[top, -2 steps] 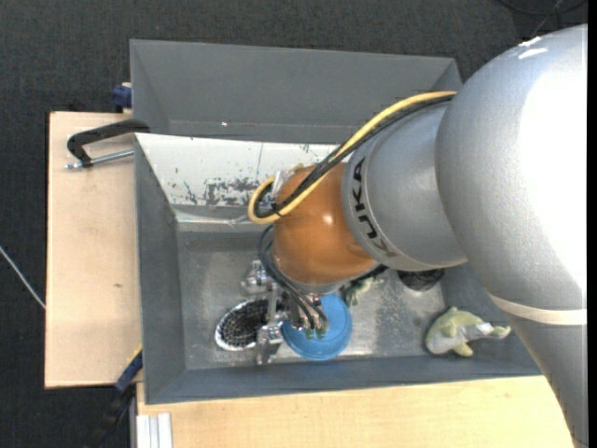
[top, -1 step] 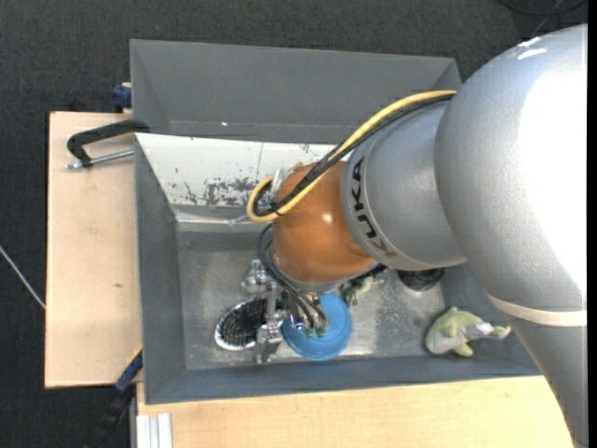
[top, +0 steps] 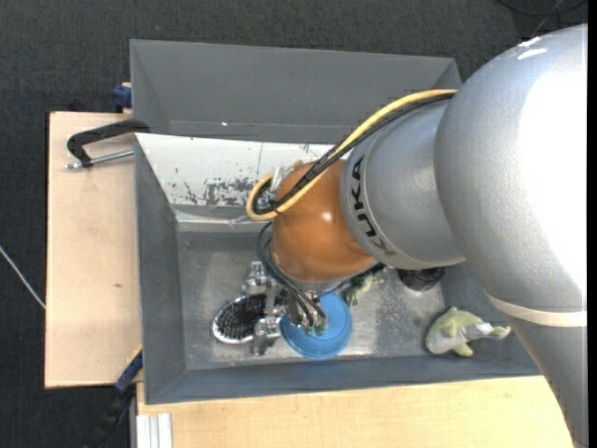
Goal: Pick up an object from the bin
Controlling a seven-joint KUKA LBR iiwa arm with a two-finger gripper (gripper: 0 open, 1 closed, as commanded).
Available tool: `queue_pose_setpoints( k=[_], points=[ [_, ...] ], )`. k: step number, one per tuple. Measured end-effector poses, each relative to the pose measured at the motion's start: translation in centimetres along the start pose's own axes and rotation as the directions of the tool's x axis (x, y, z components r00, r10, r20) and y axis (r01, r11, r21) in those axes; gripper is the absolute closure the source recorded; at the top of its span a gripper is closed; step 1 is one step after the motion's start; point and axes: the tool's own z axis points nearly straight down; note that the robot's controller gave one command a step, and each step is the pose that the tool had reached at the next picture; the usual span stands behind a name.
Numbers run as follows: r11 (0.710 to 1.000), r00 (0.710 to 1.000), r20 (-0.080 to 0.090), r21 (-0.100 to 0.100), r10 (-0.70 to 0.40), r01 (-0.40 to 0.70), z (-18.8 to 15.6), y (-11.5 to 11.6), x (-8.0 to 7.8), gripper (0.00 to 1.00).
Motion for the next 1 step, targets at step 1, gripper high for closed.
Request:
queue_pose_setpoints(
  k=[1],
  points=[
    [1.0,1.0,0.003,0.0,-0.001,0.001,-8.39,0.17,-0.29,1.0]
  ],
)
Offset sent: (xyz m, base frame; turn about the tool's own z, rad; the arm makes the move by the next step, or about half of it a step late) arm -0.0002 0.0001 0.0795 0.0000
